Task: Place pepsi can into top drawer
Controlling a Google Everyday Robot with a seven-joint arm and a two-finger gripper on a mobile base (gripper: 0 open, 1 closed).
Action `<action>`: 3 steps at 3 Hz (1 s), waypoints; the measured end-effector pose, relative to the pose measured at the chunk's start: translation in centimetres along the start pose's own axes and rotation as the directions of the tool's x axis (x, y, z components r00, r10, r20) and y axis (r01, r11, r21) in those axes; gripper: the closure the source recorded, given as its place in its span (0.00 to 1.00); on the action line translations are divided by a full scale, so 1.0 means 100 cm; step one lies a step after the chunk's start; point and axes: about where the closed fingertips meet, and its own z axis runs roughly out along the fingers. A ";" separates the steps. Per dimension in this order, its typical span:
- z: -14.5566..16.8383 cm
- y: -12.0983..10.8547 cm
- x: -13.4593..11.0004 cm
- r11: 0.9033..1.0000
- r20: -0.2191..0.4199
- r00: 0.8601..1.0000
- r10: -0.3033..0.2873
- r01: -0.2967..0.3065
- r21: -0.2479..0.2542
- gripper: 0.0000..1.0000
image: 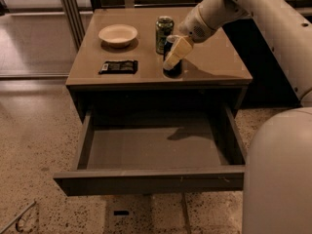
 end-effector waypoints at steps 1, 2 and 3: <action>0.004 -0.005 0.005 1.000 -0.013 1.000 0.010 -0.010 0.005 0.19; 0.004 -0.005 0.005 1.000 -0.013 1.000 0.010 -0.010 0.005 0.42; 0.004 -0.005 0.005 1.000 -0.013 1.000 0.010 -0.010 0.005 0.65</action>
Offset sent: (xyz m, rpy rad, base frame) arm 0.0046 -0.0025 -0.0051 -0.0085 0.0052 -0.0111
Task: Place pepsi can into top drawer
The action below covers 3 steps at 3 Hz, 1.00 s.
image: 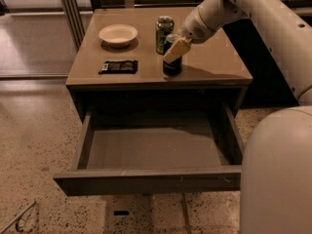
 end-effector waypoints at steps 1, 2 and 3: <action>-0.001 0.004 -0.004 0.999 0.001 1.000 -0.030 0.030 -0.015 0.89; -0.022 0.029 -0.014 0.992 0.029 0.994 -0.103 0.105 -0.065 1.00; -0.050 0.066 -0.021 0.973 0.070 0.983 -0.172 0.180 -0.141 1.00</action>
Offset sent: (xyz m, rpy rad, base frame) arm -0.0738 0.0032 0.0537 0.0103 -0.0493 0.2484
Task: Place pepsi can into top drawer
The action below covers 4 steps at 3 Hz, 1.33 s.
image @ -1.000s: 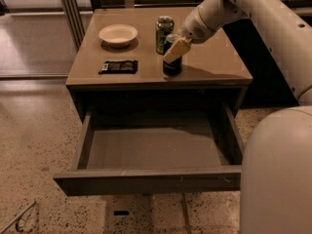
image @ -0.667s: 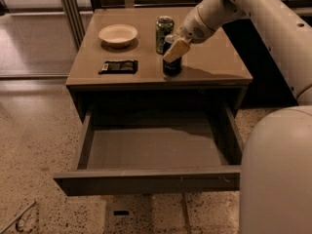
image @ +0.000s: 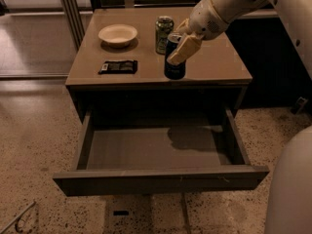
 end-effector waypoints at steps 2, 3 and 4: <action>-0.015 0.057 -0.016 0.974 0.079 0.996 -0.051 0.067 -0.216 1.00; -0.001 0.053 -0.005 0.983 0.027 0.996 -0.086 0.090 -0.158 1.00; 0.017 0.063 0.021 0.992 -0.022 0.995 -0.096 0.094 -0.080 1.00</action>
Offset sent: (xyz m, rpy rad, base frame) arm -0.0336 0.0059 0.0128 0.0519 0.0515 0.1204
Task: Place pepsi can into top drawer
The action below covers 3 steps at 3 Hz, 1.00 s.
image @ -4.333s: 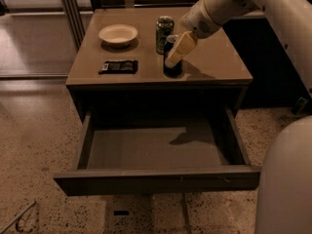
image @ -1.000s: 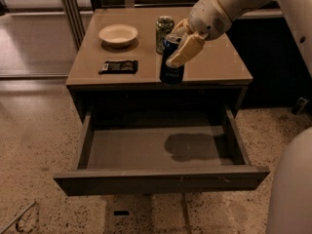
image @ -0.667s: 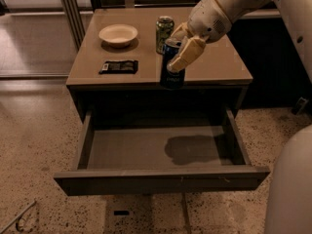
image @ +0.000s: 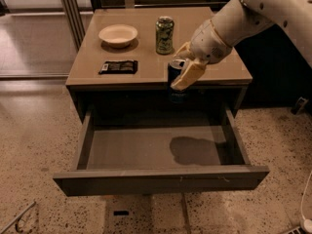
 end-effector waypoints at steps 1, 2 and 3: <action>0.039 0.020 0.036 0.998 -0.021 0.998 0.056 -0.055 0.024 1.00; 0.082 0.049 0.073 0.992 -0.043 0.991 0.124 -0.124 -0.001 1.00; 0.119 0.073 0.105 0.985 -0.036 0.985 0.170 -0.171 -0.018 1.00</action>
Offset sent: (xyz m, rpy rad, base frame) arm -0.0576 -0.0110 -0.1898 -0.0556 0.1586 -0.1536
